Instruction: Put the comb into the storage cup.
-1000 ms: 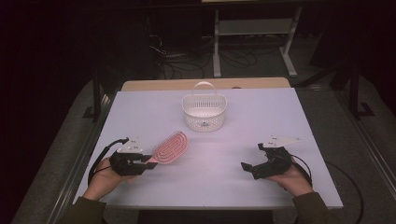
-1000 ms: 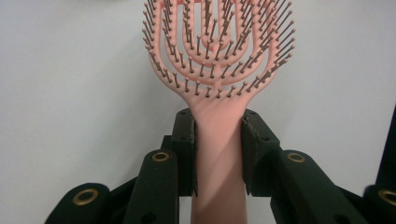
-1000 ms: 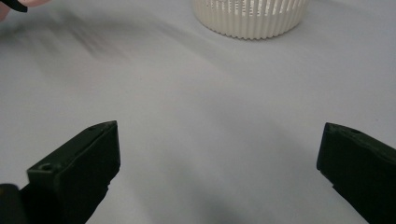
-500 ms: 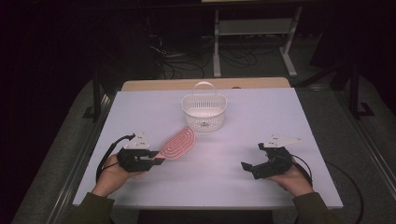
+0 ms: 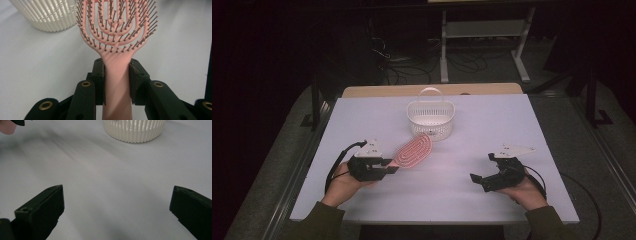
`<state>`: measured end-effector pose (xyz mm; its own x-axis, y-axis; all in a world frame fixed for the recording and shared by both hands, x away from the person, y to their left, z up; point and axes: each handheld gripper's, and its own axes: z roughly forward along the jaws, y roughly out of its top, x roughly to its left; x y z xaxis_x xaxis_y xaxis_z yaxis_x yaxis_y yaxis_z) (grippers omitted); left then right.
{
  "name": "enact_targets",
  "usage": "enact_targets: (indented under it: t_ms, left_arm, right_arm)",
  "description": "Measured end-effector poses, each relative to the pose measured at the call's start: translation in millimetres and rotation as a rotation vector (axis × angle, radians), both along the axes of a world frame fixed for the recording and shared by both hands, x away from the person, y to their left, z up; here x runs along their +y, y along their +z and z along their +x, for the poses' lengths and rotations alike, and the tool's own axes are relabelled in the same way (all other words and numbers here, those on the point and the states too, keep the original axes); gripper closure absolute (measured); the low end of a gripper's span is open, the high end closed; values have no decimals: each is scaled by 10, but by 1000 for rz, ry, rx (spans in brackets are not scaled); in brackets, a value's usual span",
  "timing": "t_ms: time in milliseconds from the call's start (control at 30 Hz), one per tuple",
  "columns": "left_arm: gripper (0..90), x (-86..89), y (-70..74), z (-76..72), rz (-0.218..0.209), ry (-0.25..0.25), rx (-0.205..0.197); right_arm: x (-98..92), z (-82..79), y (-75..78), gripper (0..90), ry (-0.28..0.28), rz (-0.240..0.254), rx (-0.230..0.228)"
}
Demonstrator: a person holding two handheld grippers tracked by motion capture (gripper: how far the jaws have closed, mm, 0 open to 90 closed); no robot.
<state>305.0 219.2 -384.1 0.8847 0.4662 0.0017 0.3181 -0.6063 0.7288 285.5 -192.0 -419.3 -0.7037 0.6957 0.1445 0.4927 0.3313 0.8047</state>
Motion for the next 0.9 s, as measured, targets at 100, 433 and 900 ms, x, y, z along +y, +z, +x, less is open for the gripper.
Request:
enact_targets:
  t_ms: [100,433,900]
  left_arm:
    - [703,-35,4,11,-5,-6,-2]
    - [703,-204,25,61,-35,-26,-22]
    - [703,-451,-12,142,-80,-37,-47]
  right_arm:
    - [3,1,-1,0,0,0,-1]
    - [5,7,5,0,2,3,1]
    - [19,43,38,0,9,24,4]
